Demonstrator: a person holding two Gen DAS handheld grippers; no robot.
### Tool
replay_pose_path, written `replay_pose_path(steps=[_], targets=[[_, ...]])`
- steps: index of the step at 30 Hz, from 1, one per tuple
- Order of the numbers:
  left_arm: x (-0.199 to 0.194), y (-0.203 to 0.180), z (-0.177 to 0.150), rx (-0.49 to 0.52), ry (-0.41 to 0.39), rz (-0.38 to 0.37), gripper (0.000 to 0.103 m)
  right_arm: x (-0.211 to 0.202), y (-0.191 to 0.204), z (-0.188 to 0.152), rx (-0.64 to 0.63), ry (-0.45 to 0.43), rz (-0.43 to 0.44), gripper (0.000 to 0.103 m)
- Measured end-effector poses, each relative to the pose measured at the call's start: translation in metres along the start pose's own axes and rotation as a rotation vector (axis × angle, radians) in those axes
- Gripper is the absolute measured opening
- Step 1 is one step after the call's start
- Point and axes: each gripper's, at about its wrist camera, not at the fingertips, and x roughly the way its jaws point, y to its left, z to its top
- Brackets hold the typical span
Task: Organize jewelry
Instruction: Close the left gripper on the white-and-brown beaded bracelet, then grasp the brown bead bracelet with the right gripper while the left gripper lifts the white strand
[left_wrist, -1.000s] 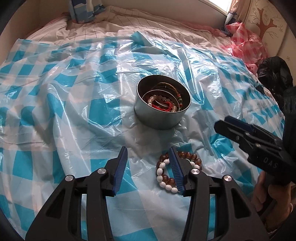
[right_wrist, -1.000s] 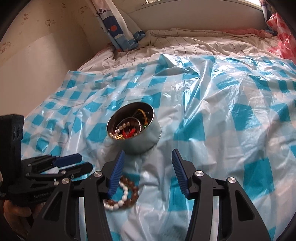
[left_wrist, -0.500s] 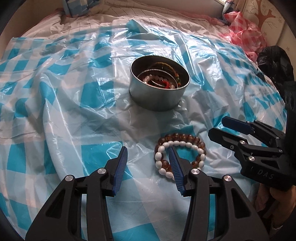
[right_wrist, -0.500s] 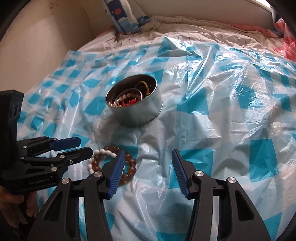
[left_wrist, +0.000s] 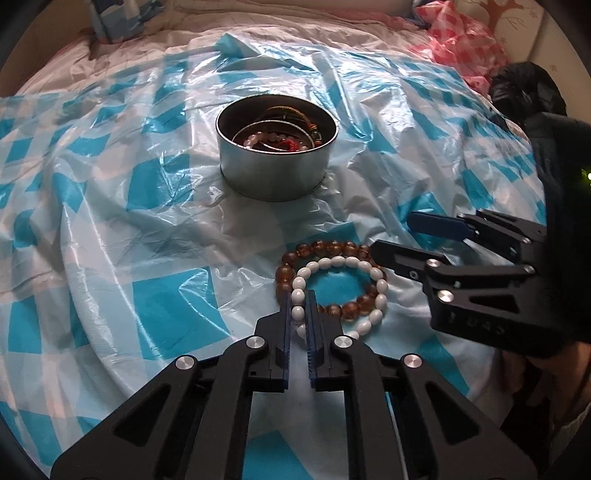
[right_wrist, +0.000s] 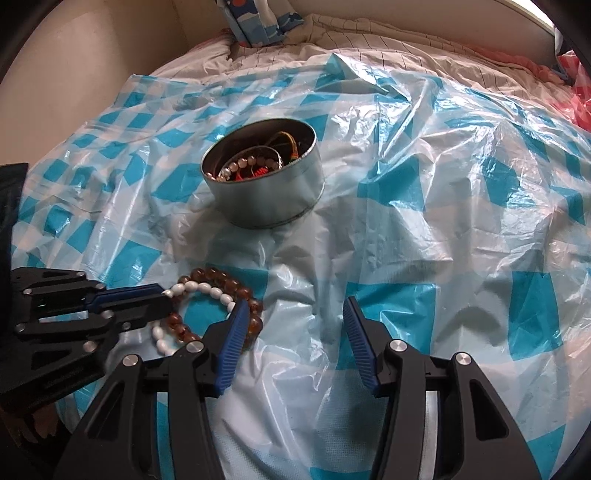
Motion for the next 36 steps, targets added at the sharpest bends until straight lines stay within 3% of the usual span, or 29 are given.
replay_pose_path(steps=[7,12,15,19,22,25,28,31,36], targets=[[-0.026,0.035,-0.001,-0.084,-0.05,0.011,0.007,0.001,0.0,-0.001,0.002,0.002,-0.01,0.056],[-0.021,0.049,-0.003,-0.111,-0.02,0.04,0.007,-0.006,0.012,0.001,-0.052,-0.044,0.028,0.056],[-0.013,0.047,-0.005,-0.104,0.014,0.052,0.007,0.003,0.026,-0.002,-0.123,-0.007,0.014,0.056],[0.004,0.049,-0.006,-0.12,0.069,0.058,0.008,0.013,0.038,-0.005,-0.189,0.028,-0.018,0.036],[0.007,0.047,-0.005,-0.114,0.07,0.069,0.008,0.012,0.036,-0.006,-0.182,0.03,-0.022,0.013],[0.004,0.044,-0.004,-0.102,0.063,0.063,0.007,0.008,0.025,-0.005,-0.119,0.029,0.034,0.013],[-0.006,0.046,-0.001,-0.136,0.027,-0.004,0.007,0.0,0.014,-0.001,-0.034,0.007,0.118,0.012],[-0.02,0.048,0.003,-0.161,-0.029,-0.059,0.007,-0.013,-0.002,0.003,0.056,-0.043,0.207,0.012],[-0.038,0.042,0.011,-0.162,-0.125,-0.1,0.007,-0.033,-0.006,0.009,0.095,-0.13,0.269,0.012]])
